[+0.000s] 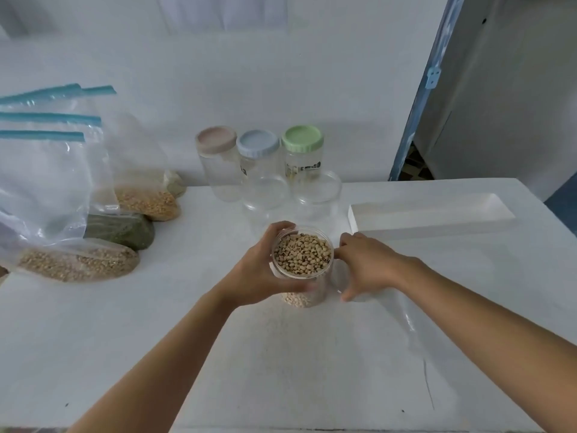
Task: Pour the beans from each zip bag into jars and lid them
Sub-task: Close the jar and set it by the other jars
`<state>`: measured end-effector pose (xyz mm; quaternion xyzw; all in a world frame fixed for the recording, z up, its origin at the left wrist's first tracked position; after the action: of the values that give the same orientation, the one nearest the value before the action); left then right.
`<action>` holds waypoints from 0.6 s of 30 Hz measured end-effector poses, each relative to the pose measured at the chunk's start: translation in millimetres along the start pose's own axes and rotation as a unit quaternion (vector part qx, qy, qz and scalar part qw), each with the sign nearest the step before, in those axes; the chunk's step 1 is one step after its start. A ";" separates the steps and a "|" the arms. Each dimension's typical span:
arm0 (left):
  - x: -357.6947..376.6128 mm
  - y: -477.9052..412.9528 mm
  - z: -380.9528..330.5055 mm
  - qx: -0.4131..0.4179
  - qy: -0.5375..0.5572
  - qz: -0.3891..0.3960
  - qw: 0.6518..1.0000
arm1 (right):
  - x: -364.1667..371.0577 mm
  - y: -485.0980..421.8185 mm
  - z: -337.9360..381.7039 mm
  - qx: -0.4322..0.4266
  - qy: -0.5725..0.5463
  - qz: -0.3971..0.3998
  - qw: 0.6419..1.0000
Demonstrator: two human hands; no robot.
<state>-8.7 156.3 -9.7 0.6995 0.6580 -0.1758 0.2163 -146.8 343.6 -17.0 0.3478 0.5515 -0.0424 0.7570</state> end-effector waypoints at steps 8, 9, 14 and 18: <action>-12.1 -2.0 13.8 0.055 0.004 -0.043 0.998 | -7.2 8.6 -5.2 0.014 -0.304 -0.136 0.943; -15.5 0.1 16.8 0.053 0.004 -0.044 0.998 | -7.4 9.1 -0.8 0.001 -0.333 -0.146 0.932; -37.2 13.8 31.3 0.030 0.029 -0.034 0.999 | -26.1 9.8 38.5 -0.063 -0.410 -0.196 0.889; -33.4 20.6 40.8 0.008 0.066 -0.034 0.997 | -40.7 9.6 65.5 -0.105 -0.405 -0.312 0.853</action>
<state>11.0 105.5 -24.9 0.6883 0.6929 -0.1421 0.1608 -105.5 300.3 32.6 0.0280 0.2772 -0.3550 0.8924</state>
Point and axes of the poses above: each hand's wrist, its own y-axis away from the middle knuckle, its own x-axis out of the palm, z = x × y, the point moved 2 cm from there along -y, towards the middle knuckle, and after that the axes turned 9 degrees about z, right-handed, at the moved point
